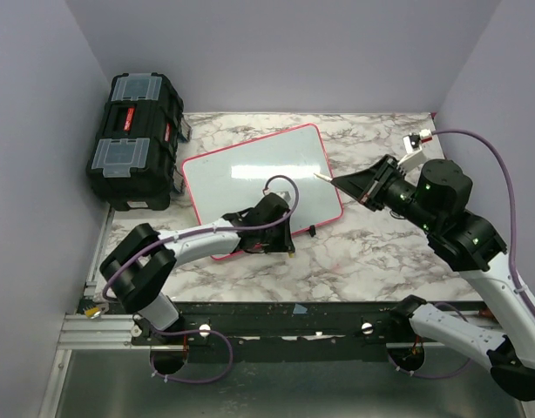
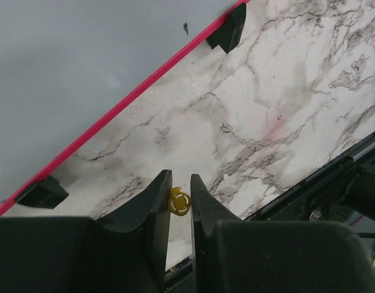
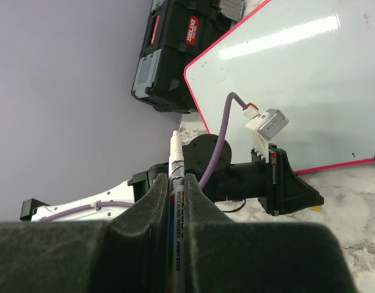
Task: Write a sentence on the whiteboard
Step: Place the pen cap at the center of the board.
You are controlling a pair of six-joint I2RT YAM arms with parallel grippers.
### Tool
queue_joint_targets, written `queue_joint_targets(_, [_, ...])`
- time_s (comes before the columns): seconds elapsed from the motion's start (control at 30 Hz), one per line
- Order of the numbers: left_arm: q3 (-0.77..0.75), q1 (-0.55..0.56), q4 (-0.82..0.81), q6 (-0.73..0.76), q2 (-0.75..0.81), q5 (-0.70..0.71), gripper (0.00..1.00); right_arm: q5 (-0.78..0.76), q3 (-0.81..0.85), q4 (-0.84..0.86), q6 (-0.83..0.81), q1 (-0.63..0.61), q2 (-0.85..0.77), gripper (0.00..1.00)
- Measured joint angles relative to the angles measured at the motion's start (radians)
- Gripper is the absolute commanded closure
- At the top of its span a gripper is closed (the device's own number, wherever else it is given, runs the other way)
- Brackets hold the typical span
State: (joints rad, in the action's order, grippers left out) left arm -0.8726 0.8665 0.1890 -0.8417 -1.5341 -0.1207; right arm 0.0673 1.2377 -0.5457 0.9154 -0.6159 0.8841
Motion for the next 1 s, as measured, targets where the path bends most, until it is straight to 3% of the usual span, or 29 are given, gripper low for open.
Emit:
queue_joint_targets(0.23, [-0.095, 0.018, 0.005, 0.036, -0.109, -0.008, 0.86, -0.018, 0.0, -0.046, 0.001, 0.0, -0.015, 0.99])
queue_joint_targets(0.5, [-0.101, 0.018, 0.026, 0.073, -0.127, -0.019, 0.72, -0.029, 0.0, -0.073, 0.002, 0.0, -0.018, 0.99])
queue_joint_targets(0.8, [-0.122, 0.019, 0.052, 0.117, -0.136, -0.033, 0.39, -0.034, 0.0, -0.084, 0.001, 0.0, -0.016, 0.99])
queue_joint_targets(1.0, [-0.169, 0.019, 0.1, 0.165, -0.112, -0.033, 0.23, -0.034, 0.002, -0.083, 0.0, 0.0, -0.004, 0.99])
